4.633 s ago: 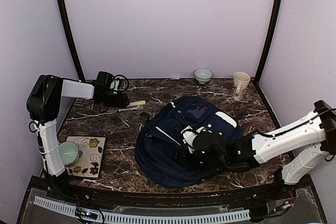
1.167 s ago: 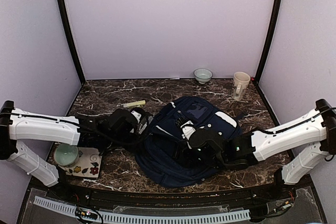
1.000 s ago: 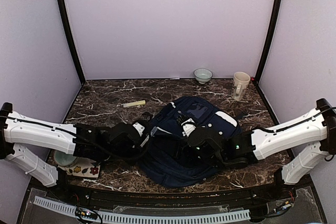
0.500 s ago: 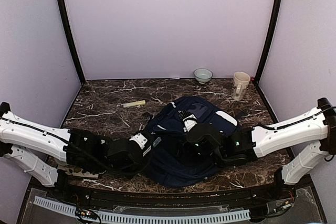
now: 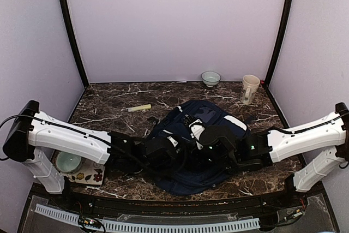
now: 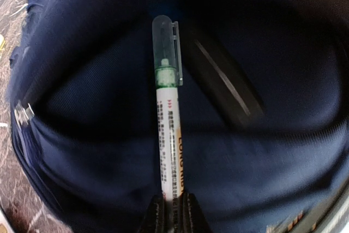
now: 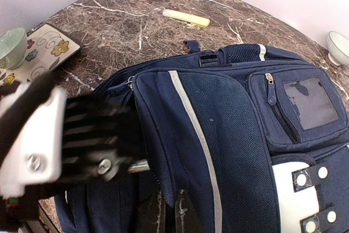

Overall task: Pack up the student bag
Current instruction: Place the pen in the second largest pocket of the bag.

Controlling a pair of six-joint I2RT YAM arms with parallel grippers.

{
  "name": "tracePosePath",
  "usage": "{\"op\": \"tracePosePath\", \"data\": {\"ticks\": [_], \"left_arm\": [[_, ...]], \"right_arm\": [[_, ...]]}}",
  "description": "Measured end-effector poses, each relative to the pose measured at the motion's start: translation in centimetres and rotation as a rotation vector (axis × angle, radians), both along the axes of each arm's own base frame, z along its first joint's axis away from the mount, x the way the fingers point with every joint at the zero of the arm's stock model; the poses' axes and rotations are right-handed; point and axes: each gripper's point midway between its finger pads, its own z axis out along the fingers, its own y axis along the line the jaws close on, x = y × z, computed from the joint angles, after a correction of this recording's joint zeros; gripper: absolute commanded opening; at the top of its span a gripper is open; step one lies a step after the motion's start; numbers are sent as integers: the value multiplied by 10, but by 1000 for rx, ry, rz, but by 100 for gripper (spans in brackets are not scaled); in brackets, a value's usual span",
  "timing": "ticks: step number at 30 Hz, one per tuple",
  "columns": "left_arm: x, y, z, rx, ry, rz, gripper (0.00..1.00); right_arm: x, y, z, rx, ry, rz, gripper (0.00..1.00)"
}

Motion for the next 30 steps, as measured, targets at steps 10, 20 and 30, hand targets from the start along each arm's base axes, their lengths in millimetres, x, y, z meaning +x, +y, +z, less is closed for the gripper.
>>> {"op": "tracePosePath", "data": {"ticks": [10,20,30], "left_arm": [[42,-26,15,-135,8,51,0],[59,-56,-1,-201,36,53,43],[38,-60,28,-300,50,-72,59]], "right_arm": [[-7,3,-3,8,1,17,0],[-6,1,-5,14,-2,11,0],[-5,-8,-2,31,-14,-12,0]]}}
